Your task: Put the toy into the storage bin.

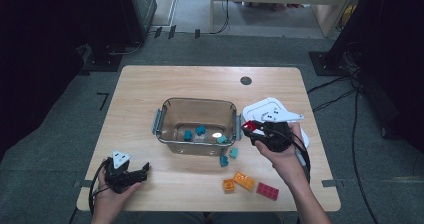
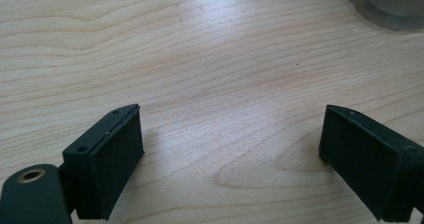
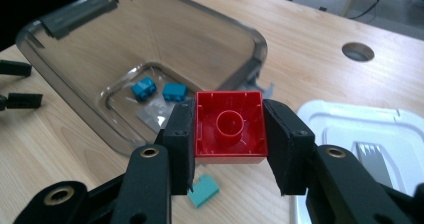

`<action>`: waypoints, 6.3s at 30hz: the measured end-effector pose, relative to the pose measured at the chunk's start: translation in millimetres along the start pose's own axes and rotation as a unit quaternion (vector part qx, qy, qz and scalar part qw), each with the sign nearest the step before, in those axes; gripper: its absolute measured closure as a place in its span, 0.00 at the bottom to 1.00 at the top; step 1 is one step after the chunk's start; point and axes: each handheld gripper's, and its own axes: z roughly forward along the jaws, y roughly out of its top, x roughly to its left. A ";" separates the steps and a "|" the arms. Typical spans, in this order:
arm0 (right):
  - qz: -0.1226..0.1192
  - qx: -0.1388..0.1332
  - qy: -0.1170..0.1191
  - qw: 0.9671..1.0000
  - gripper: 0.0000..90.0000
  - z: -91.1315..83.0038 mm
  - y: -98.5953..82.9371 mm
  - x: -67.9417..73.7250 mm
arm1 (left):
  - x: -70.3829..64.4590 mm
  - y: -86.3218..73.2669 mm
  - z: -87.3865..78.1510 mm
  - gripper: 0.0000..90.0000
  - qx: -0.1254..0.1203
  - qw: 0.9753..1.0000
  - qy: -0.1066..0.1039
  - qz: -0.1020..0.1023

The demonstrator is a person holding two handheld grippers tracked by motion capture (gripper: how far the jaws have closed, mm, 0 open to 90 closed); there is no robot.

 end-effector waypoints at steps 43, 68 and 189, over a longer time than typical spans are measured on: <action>-0.006 0.014 0.035 0.999 0.38 38.6 17.8 19.7 | -0.3 -0.1 0.1 0.12 -0.001 1.000 -0.002 0.001; 0.029 0.024 0.018 0.999 0.04 10.3 -43.9 -23.5 | -0.4 -0.1 0.0 0.12 0.000 1.000 -0.003 0.001; -0.047 0.012 0.022 0.999 0.67 7.4 1.7 -13.0 | -0.3 -0.1 0.1 0.12 -0.001 1.000 -0.003 0.001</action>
